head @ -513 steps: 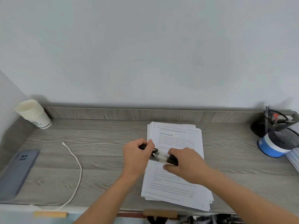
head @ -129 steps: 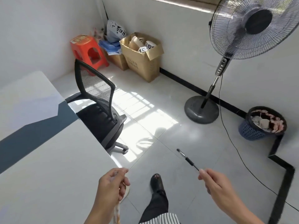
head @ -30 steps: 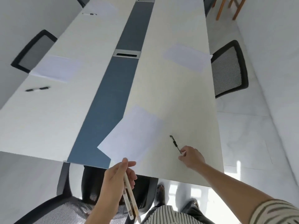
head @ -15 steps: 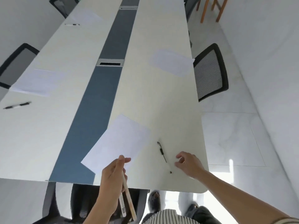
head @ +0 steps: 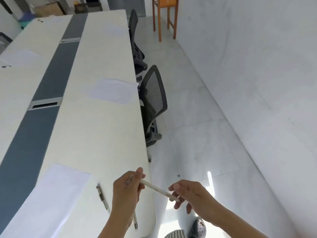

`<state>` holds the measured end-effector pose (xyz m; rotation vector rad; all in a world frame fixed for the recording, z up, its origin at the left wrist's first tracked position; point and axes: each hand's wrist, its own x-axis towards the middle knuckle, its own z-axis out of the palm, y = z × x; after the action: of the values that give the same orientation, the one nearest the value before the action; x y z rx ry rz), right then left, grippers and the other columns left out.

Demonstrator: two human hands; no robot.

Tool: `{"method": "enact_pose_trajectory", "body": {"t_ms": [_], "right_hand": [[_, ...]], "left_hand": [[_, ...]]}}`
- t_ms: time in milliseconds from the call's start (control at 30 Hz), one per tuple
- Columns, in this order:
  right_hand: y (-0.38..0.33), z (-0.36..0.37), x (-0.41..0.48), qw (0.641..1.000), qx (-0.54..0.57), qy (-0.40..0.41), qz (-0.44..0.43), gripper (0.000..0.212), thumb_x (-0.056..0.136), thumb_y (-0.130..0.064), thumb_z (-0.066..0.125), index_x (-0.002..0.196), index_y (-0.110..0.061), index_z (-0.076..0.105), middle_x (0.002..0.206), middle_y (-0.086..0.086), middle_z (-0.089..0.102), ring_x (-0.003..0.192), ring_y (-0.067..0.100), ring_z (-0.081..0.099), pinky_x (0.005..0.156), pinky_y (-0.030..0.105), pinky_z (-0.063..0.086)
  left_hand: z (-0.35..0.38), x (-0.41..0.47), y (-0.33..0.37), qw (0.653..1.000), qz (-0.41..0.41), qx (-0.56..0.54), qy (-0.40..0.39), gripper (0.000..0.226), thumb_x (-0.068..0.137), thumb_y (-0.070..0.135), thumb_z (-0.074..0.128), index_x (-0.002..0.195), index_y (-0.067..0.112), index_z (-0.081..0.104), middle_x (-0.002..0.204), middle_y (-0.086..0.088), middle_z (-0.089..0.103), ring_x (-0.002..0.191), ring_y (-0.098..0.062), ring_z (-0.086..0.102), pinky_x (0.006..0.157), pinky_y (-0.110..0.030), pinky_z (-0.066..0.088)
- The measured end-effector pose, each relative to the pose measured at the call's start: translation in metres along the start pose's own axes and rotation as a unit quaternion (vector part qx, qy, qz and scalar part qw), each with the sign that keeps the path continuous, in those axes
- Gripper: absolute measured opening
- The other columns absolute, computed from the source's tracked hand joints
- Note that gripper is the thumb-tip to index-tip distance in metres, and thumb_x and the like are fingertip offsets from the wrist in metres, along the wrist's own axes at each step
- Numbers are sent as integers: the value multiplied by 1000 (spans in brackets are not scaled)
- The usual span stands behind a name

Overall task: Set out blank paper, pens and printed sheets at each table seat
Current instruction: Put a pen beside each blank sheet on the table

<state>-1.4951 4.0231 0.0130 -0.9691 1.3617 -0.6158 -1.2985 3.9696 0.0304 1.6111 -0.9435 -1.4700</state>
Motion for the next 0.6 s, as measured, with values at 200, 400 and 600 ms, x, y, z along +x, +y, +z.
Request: {"method": "enact_pose_trajectory", "body": {"t_ms": [200,400,600], "right_hand": [[13,-103,-27,998,-64,27,-10,12,93,-25,62,96,-16,70,66,-9,59,58,4,53,55,15,41],[12,-168,2,996,-65,57,-15,22,99,-24,53,88,-13,68,52,-13,39,51,7,32,52,22,28],[-14,-232,67,991,-28,128,1,26,100,-14,48,82,-8,66,46,-11,36,44,7,30,46,17,28]], "left_hand": [[113,-7,9,998,-23,5,-62,31,88,32,63,74,6,72,53,-7,59,41,-8,43,39,-18,30],[151,41,28,997,-21,12,-69,29,95,27,53,86,5,71,58,-12,59,41,-12,36,38,-18,22],[167,120,51,999,-26,4,-34,27,97,22,52,90,2,68,55,-9,58,38,-11,35,37,-15,19]]}}
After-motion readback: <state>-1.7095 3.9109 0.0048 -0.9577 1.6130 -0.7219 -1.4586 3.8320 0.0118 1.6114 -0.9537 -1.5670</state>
